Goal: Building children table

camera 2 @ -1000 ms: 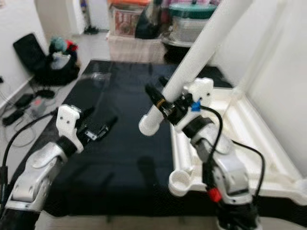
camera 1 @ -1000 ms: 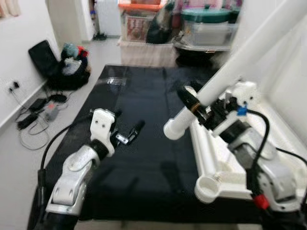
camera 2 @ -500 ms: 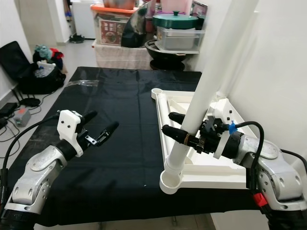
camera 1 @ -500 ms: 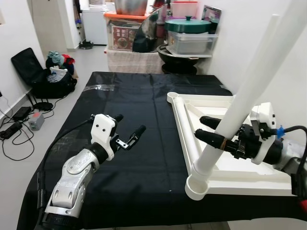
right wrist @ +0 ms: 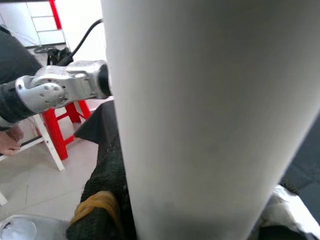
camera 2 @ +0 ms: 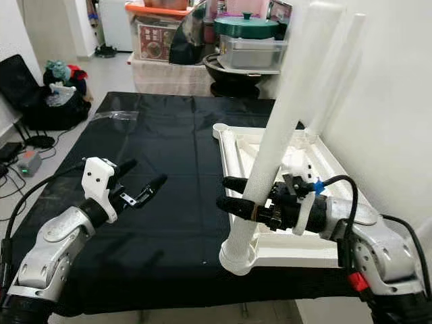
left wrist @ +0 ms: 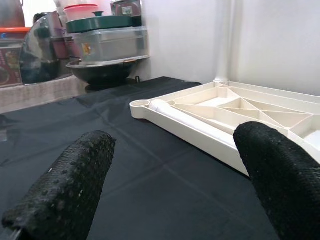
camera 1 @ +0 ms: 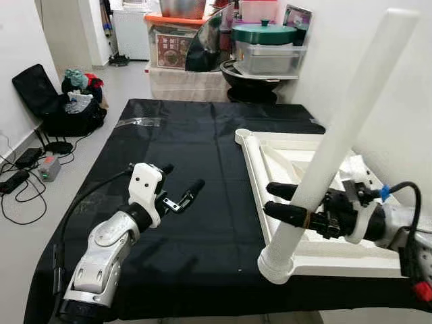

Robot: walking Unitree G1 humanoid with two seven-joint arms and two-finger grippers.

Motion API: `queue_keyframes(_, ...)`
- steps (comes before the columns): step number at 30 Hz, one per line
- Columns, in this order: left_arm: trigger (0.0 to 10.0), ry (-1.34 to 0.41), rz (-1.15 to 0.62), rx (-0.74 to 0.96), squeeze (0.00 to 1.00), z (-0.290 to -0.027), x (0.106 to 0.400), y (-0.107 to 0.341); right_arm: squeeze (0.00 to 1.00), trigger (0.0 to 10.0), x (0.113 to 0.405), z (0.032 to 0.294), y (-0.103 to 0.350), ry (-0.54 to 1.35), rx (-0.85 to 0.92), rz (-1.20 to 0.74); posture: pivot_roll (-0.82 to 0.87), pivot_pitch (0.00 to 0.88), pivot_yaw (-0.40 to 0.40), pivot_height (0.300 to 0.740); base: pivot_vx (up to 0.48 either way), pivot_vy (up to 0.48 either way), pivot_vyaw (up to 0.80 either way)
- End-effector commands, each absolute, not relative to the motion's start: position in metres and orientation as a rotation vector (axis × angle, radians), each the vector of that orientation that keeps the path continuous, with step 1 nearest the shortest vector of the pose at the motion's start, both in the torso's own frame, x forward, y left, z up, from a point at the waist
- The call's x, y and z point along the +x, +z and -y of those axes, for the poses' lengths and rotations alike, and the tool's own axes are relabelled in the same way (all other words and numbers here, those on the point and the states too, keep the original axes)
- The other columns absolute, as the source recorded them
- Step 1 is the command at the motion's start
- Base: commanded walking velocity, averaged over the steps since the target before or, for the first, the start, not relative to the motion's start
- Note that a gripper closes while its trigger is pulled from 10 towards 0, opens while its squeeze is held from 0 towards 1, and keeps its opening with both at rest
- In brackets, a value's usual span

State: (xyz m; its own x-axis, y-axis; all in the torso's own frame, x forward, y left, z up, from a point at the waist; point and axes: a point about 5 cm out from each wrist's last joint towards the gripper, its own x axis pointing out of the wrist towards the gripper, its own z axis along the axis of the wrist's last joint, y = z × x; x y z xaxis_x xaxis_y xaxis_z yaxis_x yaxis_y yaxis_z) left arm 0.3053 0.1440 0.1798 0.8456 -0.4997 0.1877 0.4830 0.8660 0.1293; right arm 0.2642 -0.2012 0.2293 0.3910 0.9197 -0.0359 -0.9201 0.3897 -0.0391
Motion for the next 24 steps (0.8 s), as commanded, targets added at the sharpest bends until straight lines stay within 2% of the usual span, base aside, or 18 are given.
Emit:
queue_keyframes(1,10.0,-0.523,0.223,0.083,0.00,-0.143,0.305,0.180,0.00,10.0,0.267,0.201,0.226,1.174,-0.069,-0.022,0.06,0.000,-0.094,0.740,0.000,0.000,0.00)
queue_keyframes(10,10.0,-0.515,0.225,0.087,0.00,-0.146,0.304,0.181,0.00,10.0,0.273,0.210,0.225,1.168,-0.080,-0.054,0.06,0.000,-0.098,0.740,0.000,0.000,0.00)
queue_keyframes(24,10.0,-0.528,0.223,0.091,0.00,-0.145,0.306,0.182,0.00,10.0,0.265,0.222,0.215,1.172,-0.087,-0.124,0.05,0.000,-0.085,0.740,0.000,0.000,0.00)
